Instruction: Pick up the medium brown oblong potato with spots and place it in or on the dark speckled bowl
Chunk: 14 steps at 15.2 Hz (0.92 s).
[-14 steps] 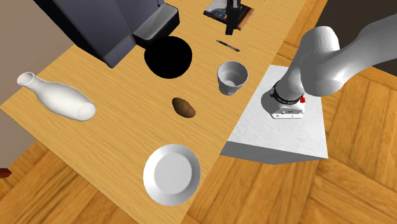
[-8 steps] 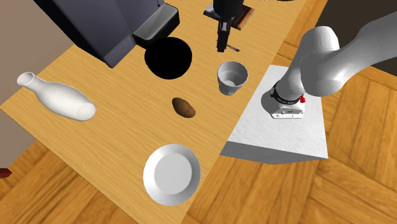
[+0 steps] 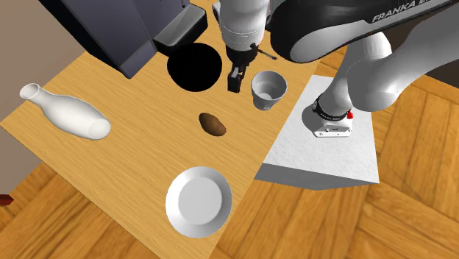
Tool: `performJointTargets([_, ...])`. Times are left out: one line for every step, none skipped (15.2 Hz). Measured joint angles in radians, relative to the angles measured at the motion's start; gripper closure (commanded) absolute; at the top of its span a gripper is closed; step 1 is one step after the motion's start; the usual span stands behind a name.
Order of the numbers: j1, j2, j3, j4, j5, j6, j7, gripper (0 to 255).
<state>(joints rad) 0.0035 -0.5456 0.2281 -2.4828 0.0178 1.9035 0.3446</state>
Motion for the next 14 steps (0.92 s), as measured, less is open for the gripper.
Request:
performJointTargets([0.001,0.038,0.029,0.011,0.006,0.024,0.048,0])
performJointTargets([-0.001,0.071,0.053,0.020,0.008,0.046,0.092,0])
performJointTargets([-0.004,0.111,0.075,0.031,0.006,0.071,0.136,0])
performJointTargets([-0.008,0.149,0.096,0.046,0.002,0.091,0.179,0])
performJointTargets([-0.010,0.181,0.117,0.059,-0.001,0.107,0.223,0])
performJointTargets([-0.014,0.214,0.135,0.076,-0.008,0.119,0.265,0])
performJointTargets([-0.020,0.264,0.157,0.094,-0.021,0.145,0.312,0])
performJointTargets([-0.023,0.301,0.173,0.109,-0.032,0.161,0.357,0])
performJointTargets([-0.027,0.339,0.189,0.127,-0.046,0.176,0.402,0])
performJointTargets([-0.030,0.381,0.203,0.151,-0.063,0.186,0.448,0])
performJointTargets([-0.030,0.427,0.219,0.184,-0.083,0.192,0.498,0])
performJointTargets([-0.030,0.473,0.231,0.207,-0.105,0.204,0.547,0])
performJointTargets([-0.029,0.500,0.236,0.218,-0.119,0.216,0.575,0])
performJointTargets([-0.029,0.516,0.237,0.220,-0.127,0.225,0.590,0])
